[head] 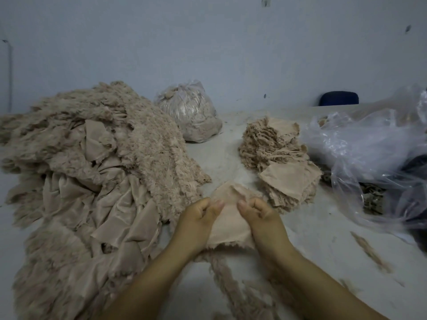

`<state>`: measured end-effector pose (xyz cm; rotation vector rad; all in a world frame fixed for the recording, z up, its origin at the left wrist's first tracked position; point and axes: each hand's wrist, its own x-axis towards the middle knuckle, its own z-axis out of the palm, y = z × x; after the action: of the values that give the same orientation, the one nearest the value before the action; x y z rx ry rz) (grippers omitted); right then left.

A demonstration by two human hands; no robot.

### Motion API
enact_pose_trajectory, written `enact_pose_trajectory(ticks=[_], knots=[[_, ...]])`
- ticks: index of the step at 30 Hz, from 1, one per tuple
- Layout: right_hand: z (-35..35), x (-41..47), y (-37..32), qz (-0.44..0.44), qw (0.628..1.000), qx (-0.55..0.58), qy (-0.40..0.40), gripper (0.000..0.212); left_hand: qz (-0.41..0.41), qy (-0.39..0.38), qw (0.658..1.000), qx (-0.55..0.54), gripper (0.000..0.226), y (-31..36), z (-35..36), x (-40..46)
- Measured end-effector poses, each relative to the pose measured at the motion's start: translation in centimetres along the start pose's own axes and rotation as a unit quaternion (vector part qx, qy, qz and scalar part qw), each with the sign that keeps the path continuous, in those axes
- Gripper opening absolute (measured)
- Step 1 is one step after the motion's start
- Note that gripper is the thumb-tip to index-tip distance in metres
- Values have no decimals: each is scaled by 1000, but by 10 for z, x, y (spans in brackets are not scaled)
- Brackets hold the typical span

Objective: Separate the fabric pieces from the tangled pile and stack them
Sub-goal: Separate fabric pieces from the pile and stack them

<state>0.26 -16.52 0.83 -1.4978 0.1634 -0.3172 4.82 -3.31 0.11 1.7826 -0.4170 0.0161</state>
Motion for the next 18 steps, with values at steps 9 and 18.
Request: enact_pose_trajectory(ticks=[9, 18], knots=[[-3, 9, -4, 19, 999, 44, 1, 25, 20, 70, 995, 73, 46, -12, -13, 8], [-24, 26, -11, 71, 995, 38, -53, 28, 20, 127, 989, 67, 59, -14, -32, 12]])
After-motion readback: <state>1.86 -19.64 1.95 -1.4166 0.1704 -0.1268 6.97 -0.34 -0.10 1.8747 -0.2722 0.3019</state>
